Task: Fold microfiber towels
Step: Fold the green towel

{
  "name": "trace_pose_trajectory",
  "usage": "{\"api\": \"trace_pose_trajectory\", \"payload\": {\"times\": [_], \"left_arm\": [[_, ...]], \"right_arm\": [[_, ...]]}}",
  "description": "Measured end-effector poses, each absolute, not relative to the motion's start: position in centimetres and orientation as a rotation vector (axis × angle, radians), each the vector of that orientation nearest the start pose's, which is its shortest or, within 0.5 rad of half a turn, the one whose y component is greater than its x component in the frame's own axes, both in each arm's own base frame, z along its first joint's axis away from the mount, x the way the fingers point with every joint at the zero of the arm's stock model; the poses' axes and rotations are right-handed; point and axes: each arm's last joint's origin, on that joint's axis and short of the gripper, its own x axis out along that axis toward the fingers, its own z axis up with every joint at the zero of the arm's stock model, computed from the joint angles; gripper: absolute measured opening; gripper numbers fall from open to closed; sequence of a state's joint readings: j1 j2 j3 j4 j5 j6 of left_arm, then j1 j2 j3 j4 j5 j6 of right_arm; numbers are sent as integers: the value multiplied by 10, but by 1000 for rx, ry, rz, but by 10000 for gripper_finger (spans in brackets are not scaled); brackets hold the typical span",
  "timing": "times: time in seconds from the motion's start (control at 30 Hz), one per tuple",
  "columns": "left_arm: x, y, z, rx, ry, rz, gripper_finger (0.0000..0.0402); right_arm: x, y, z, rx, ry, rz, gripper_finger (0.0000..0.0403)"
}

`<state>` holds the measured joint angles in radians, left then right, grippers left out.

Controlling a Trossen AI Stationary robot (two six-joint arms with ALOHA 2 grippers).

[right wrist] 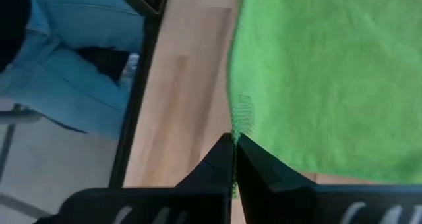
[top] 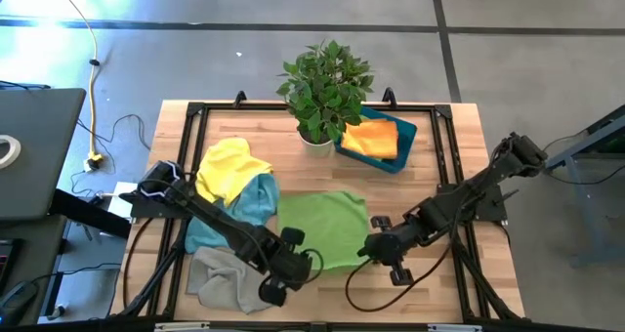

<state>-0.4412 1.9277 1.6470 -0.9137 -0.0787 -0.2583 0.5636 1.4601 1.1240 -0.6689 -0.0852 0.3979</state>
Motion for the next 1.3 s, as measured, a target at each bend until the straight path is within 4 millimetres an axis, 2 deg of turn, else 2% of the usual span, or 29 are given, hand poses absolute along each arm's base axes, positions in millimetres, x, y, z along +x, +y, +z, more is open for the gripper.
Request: {"api": "trace_pose_trajectory", "payload": {"times": [0.07,0.17,0.27,0.37,0.47,0.6,0.73,0.93,1.3], "left_arm": [[363,-166,250,112,1188,-142,0],[361,-156,249,186,1205,-34,0],[360,-138,246,266,1251,101,0],[361,-118,232,288,1304,182,0],[360,-102,219,262,1349,226,0],[359,-84,206,227,1401,262,0],[362,-72,207,244,1405,252,0],[367,-54,207,203,1418,230,0],[368,-37,206,146,1427,271,0]], "right_arm": [[248,156,260,75,1078,350,0],[248,144,257,-32,1076,197,0],[250,131,255,-143,1073,56,0],[253,118,254,-216,1072,-27,0],[259,107,252,-240,1081,-70,0],[272,93,239,-255,1127,-118,0],[283,80,223,-283,1202,-148,0],[292,65,211,-275,1258,-194,0],[297,52,206,-277,1283,-211,7]]}}
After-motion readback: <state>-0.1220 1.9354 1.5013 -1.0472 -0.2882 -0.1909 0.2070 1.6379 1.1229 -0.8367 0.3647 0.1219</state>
